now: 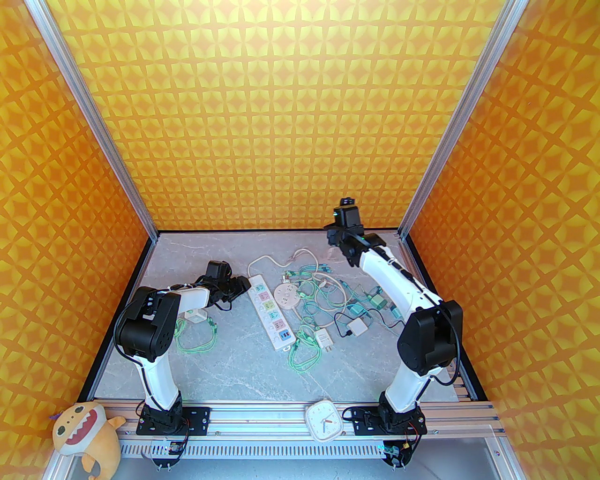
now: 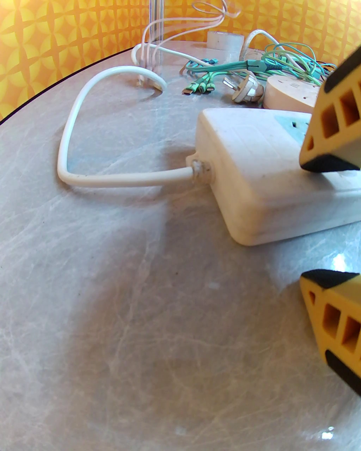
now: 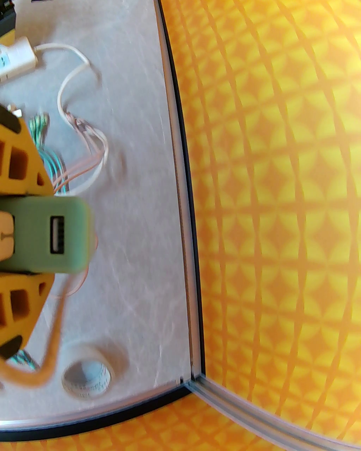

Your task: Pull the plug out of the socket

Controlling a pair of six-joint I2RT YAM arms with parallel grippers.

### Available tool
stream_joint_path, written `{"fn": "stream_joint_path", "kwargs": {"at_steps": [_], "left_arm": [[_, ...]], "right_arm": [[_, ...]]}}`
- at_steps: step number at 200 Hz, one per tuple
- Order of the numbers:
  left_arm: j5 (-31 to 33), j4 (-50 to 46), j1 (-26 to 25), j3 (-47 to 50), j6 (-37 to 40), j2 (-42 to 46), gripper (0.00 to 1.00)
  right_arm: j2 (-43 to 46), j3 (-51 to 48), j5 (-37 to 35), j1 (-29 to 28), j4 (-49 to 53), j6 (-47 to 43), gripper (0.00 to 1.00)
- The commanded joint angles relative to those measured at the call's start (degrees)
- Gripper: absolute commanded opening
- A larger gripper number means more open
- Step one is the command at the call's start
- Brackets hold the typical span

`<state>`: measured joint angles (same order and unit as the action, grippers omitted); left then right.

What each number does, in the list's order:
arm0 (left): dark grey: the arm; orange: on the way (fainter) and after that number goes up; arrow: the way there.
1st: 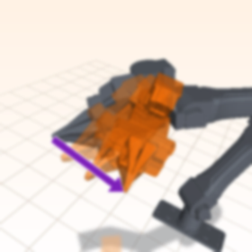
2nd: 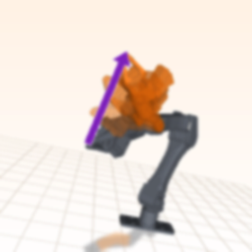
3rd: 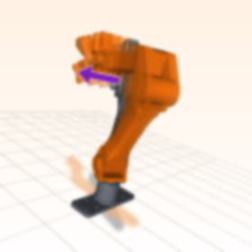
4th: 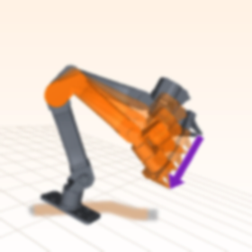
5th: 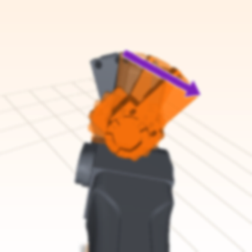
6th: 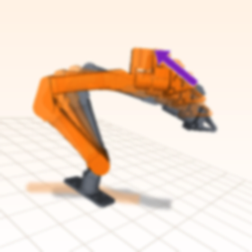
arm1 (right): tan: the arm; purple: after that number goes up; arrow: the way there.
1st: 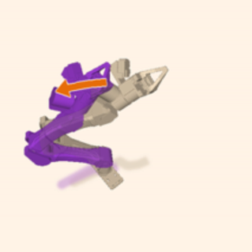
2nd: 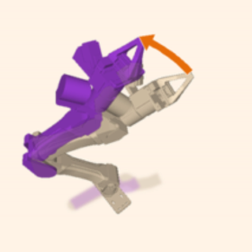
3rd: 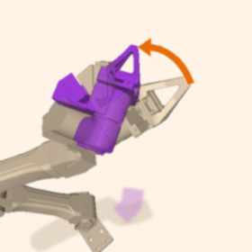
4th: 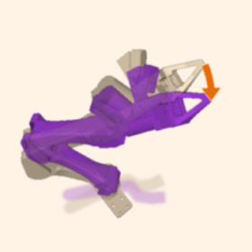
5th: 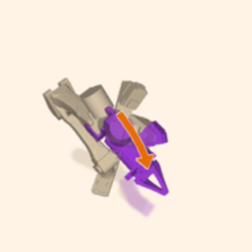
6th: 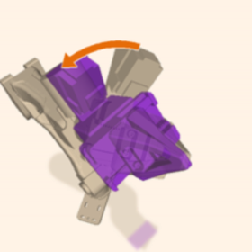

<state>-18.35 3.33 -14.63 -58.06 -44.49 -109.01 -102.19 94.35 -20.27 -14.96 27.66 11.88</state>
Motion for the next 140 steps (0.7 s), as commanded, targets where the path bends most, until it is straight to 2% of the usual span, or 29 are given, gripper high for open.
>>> {"fn": "stream_joint_path", "kwargs": {"at_steps": [1,69,108,140], "left_arm": [[0.2,-1.8,-0.2,1.1,1.4,0.8,0.51],[0.2,-2.1,-0.3,1.1,1.6,0.9,0.51],[0.2,-2.3,-0.2,0.9,1.6,0.7,0.51],[0.1,-2.3,-0.2,0.9,1.5,0.4,0.51]], "right_arm": [[-3.3,3.2,-0.6,2.0,0.1,-1.7,0.29],[-13.3,6.4,2.5,8.3,6.9,2.8,0.31],[-15.1,3.6,7.4,12.2,7.9,7.0,0.31],[-16.0,1.5,14.2,15.6,8.4,10.5,0.34]]}}
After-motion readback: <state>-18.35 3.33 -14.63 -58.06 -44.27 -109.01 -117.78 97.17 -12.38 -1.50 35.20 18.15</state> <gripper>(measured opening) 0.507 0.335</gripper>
